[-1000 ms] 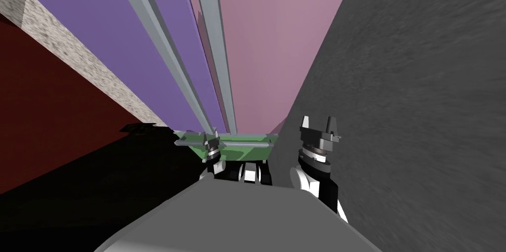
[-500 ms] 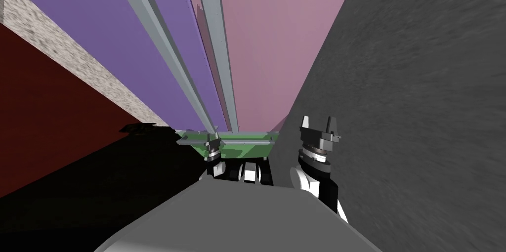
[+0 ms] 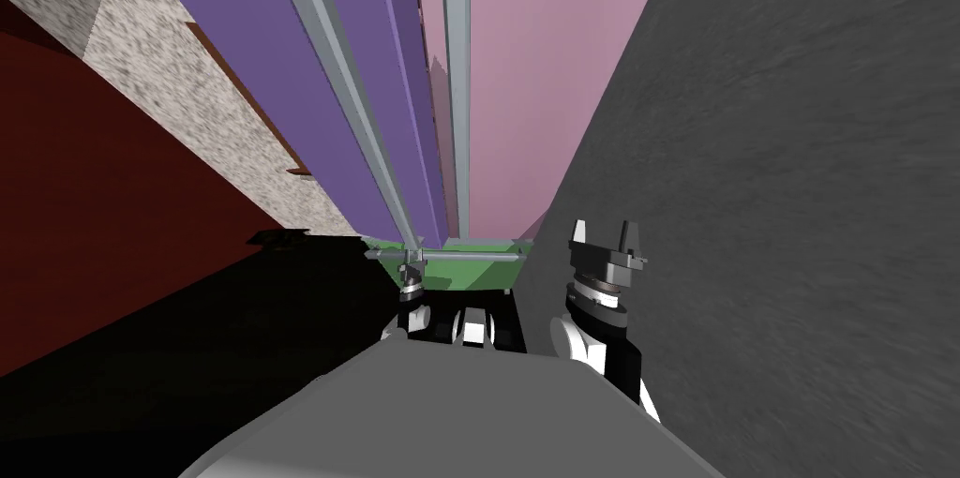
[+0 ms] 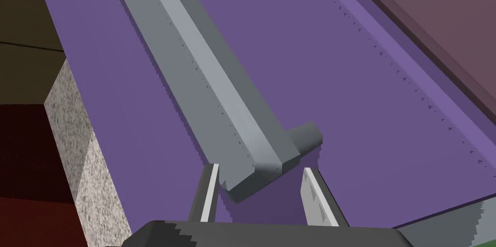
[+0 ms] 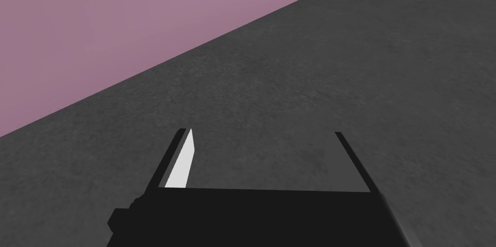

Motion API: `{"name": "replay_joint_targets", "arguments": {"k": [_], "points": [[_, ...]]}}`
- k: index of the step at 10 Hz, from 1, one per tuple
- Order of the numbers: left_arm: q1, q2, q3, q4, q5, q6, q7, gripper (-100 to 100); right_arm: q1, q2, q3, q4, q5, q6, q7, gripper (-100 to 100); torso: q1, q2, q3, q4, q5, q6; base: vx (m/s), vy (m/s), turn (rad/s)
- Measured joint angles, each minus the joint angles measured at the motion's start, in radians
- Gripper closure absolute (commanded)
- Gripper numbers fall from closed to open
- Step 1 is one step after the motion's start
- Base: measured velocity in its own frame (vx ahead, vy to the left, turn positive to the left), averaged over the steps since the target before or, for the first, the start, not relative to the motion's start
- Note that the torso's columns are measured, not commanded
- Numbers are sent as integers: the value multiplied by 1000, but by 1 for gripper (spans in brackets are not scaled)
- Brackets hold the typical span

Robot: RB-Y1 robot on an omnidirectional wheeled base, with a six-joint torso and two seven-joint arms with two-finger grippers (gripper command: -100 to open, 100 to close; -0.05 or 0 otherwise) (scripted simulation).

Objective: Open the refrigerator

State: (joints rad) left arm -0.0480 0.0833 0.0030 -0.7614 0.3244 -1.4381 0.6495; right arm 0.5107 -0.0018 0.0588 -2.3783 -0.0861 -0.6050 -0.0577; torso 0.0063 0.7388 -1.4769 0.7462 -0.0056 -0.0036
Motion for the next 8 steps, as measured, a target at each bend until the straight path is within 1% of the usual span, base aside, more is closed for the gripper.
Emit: {"name": "replay_joint_targets", "arguments": {"k": [1,2,3,4,5,6,7,8], "points": [[3,2,-9,-5,-7,8,9,100,0,0,0,0,0,0,0,0,1,-2,-1,1,-1,-2,-130,114,5],[11,4,-22,-26,-16,25,18,100,0,0,0,0,0,0,0,0,1,-1,-1,2,-1,-1,-181,123,4],[-6,13,-35,-15,-25,38,34,100,0,0,0,0,0,0,0,0,3,1,0,3,-1,-1,-152,82,-19],[-9,19,-41,-19,-30,49,47,100,0,0,0,0,0,0,0,0,1,1,0,3,-1,-3,-62,45,0],[4,20,-45,-36,-33,56,50,100,0,0,0,0,0,0,0,0,-3,-1,-1,2,-1,-3,-178,116,48],[-13,29,-60,-29,-44,67,67,100,0,0,0,0,0,0,0,0,1,5,2,3,-1,-1,-176,140,-23],[1,35,-72,-65,-53,93,77,100,0,0,0,0,0,0,0,0,0,8,5,4,0,-2,-63,51,-21],[7,33,-76,-67,-56,101,79,100,0,0,0,0,0,0,0,0,-7,2,2,0,0,0,-59,112,-19]]}}
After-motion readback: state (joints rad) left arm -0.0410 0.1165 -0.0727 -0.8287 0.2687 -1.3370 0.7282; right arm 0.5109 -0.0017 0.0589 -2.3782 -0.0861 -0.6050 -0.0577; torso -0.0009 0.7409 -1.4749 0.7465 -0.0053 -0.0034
